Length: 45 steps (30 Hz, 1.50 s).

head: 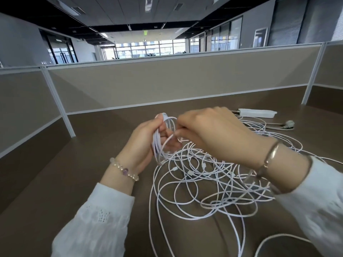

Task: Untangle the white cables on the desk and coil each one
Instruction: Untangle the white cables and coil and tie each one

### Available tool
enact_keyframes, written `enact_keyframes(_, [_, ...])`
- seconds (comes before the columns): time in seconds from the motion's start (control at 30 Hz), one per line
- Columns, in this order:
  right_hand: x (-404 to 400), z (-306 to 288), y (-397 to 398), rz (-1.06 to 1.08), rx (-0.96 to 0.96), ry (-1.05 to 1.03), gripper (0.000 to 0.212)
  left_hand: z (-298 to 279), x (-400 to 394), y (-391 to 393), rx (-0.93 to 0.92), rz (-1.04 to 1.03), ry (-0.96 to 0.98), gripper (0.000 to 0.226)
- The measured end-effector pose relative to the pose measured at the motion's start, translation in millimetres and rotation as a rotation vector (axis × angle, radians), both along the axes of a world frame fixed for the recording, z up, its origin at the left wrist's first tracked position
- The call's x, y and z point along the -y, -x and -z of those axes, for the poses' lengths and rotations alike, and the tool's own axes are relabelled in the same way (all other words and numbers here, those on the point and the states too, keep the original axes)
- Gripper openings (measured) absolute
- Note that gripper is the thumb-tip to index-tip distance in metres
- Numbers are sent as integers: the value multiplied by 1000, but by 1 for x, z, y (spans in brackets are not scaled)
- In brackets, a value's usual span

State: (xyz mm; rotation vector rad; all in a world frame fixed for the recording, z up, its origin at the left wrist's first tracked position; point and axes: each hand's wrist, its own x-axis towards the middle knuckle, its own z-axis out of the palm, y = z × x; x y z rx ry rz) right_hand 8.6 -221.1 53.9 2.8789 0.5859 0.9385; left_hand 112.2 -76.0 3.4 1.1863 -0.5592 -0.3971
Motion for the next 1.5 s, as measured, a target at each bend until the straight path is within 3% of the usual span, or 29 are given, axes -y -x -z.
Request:
enact_keyframes(0.13, [8,-3,-16,14,51,-10,28,0,12,14,-39,133,-112,40])
enact_keyframes(0.27, [23,1,-26,18,-10,-128,25,-3,9,10,-304,447,-65,36])
enact_keyframes(0.5, [42,13,-39,-38,-158,-392,19,6,4,-3,-466,778,16,31])
enact_keyframes(0.73, [44,20,-44,-70,-184,-516,20,11,2,-9,-503,790,69,30])
enact_keyframes(0.8, [43,25,-43,-147,-248,-663,23,11,0,-13,-517,783,113,31])
enact_keyframes(0.87, [42,28,-39,-208,-398,-858,36,11,-4,-18,-554,787,174,32])
enact_keyframes(0.97, [42,35,-39,-141,-678,-946,57,11,-8,-17,-629,814,250,35])
enact_keyframes(1.07, [38,45,-42,-265,-920,-1189,31,14,-5,-16,-645,840,315,37])
enact_keyframes(1.13, [39,47,-42,-377,-988,-1399,12,15,-4,-18,-600,828,285,38])
enact_keyframes(1.2, [44,52,-43,-412,-985,-1461,29,13,-6,-19,-540,769,185,40])
enact_keyframes(1.3, [43,56,-41,-457,-970,-1491,28,8,-10,-15,-452,650,43,44])
enact_keyframes(1.5, [32,56,-40,-553,-1108,-1960,48,10,0,-7,-458,680,92,50])
